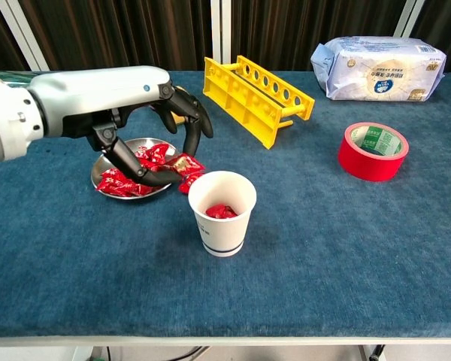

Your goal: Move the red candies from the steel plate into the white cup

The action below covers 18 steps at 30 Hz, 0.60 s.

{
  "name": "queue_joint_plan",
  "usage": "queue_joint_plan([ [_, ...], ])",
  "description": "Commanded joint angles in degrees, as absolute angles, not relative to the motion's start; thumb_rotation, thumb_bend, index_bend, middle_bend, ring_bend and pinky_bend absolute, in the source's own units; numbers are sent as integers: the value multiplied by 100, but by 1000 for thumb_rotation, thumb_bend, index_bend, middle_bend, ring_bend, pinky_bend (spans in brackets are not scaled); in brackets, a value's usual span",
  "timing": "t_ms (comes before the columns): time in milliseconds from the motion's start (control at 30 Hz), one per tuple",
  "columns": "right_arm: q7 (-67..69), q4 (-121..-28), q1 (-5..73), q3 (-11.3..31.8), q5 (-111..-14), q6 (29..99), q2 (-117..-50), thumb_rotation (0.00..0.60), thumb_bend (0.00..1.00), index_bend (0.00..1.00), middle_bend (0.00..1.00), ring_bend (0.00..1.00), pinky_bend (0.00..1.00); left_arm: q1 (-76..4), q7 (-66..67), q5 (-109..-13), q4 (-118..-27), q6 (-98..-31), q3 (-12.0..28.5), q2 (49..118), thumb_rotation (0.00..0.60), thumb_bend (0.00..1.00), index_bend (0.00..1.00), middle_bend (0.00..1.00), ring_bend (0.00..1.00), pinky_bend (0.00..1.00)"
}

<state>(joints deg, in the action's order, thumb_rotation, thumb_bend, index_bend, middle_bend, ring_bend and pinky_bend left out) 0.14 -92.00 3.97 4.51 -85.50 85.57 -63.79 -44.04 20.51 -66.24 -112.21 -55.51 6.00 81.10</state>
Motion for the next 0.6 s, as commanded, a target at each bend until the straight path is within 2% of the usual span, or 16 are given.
queue_joint_plan([
  [33, 23, -9200, 394, 448, -8558, 8563, -6374, 600, 301, 0, 0, 0, 0, -4456, 2095, -6542, -11187, -5605, 673, 8285, 600, 339, 580, 254, 112, 253],
  [433, 63, -9198, 387, 455, -8557, 8581, -6357, 600, 301, 0, 0, 0, 0, -4546, 1918, -6096, -10997, -5746, 915, 8859, 600, 338, 579, 262, 114, 253],
  [600, 76, -9198, 384, 460, -8553, 8590, -6352, 600, 301, 0, 0, 0, 0, -4537, 1830, -6158, -10938, -5771, 893, 8965, 600, 333, 507, 262, 114, 253],
])
